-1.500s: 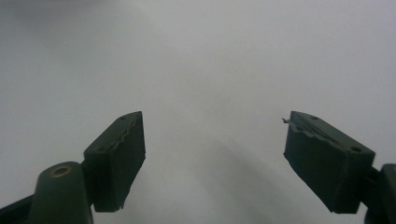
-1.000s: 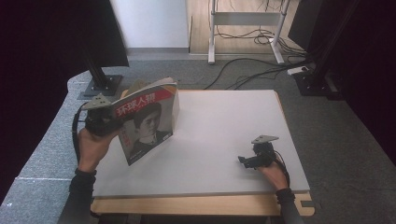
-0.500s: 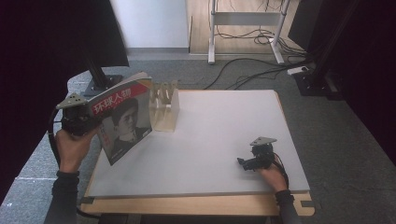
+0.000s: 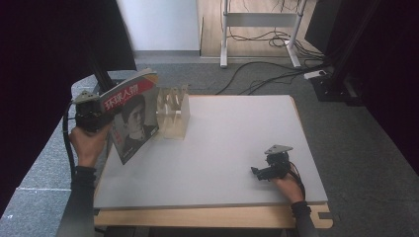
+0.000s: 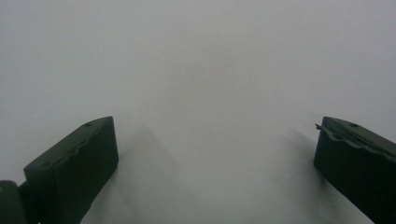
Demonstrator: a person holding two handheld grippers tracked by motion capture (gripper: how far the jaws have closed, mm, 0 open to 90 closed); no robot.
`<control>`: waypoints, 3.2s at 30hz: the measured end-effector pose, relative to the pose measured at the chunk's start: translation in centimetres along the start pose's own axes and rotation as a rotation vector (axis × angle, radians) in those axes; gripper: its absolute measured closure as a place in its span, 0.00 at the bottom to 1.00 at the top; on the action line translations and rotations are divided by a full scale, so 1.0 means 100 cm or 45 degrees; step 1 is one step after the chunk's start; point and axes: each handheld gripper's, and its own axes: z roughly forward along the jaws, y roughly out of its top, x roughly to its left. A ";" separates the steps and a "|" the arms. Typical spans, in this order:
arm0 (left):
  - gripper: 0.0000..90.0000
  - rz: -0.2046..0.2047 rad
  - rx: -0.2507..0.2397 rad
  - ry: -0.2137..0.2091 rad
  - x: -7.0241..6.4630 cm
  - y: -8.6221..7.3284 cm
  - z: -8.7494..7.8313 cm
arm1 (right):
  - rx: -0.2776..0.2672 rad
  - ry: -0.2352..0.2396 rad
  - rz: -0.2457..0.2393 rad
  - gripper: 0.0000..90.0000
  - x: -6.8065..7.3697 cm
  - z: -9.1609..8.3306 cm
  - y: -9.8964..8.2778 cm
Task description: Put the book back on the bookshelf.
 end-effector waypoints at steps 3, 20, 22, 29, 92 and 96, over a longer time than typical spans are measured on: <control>0.97 -0.008 -0.007 0.013 0.001 0.003 0.012 | 0.000 0.000 -0.001 0.00 0.000 0.000 0.000; 0.97 -0.104 -0.129 0.048 0.012 -0.009 0.063 | 0.001 0.001 -0.002 0.00 0.000 0.000 0.000; 0.96 -0.092 -0.108 0.026 0.015 -0.011 0.064 | 0.000 0.000 -0.001 0.00 0.000 0.000 0.000; 0.93 -0.026 0.043 0.014 0.019 -0.008 0.058 | 0.002 0.001 -0.001 0.00 0.000 0.000 0.000; 0.00 0.082 0.032 -0.050 -0.002 -0.051 -0.024 | 0.002 0.000 -0.002 0.00 0.000 0.000 0.001; 0.00 0.114 0.052 -0.061 -0.016 -0.059 -0.029 | 0.001 0.000 -0.003 0.00 0.000 0.000 0.001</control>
